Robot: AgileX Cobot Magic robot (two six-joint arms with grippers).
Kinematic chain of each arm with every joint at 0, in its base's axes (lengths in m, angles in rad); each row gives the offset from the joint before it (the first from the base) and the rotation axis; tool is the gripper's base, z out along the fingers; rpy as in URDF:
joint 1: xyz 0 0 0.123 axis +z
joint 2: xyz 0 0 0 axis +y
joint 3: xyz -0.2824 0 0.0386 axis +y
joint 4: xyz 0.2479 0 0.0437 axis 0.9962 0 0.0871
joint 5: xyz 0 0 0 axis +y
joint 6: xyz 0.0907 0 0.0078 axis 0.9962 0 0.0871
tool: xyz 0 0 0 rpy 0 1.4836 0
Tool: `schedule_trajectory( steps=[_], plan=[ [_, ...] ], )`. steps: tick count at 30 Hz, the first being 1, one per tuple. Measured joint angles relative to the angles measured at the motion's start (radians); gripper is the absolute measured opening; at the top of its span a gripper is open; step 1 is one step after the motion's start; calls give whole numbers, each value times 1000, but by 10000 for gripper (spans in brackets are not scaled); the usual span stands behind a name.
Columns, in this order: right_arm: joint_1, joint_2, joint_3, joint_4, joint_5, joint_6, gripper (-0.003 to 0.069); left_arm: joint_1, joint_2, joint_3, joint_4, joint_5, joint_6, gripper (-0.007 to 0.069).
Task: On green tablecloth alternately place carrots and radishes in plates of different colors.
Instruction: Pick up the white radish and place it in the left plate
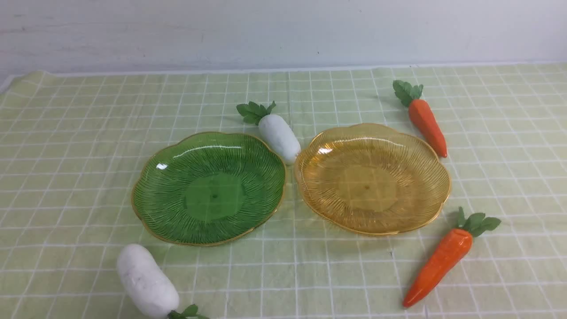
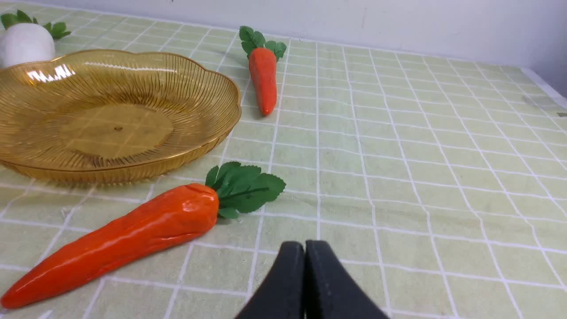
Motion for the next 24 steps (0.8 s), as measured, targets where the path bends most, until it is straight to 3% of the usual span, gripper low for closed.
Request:
schedule_trajectory(
  steps=[5,7,8,9,14,18,22,24],
  plan=[
    [0,0,0,0,0,0,-14,0,0,2,-44,-26,-35,-8],
    [0,0,0,0,0,0,-14,0,0,3,-186,-98,-139,-8],
    [0,0,0,0,0,0,-14,0,0,3,-196,-109,-146,-8],
    [0,0,0,0,0,0,-14,0,0,3,-294,-173,-195,-8],
    [0,0,0,0,0,0,-14,0,0,3,-466,-334,-237,-8],
    [0,0,0,0,0,0,-14,0,0,-2,-561,-558,-248,-8],
    [0,0,0,0,0,0,-14,0,2,-112,-567,-529,-237,-8],
    [-1,0,0,-4,0,0,-14,0,69,-269,-541,-403,-180,-8]
  ],
)
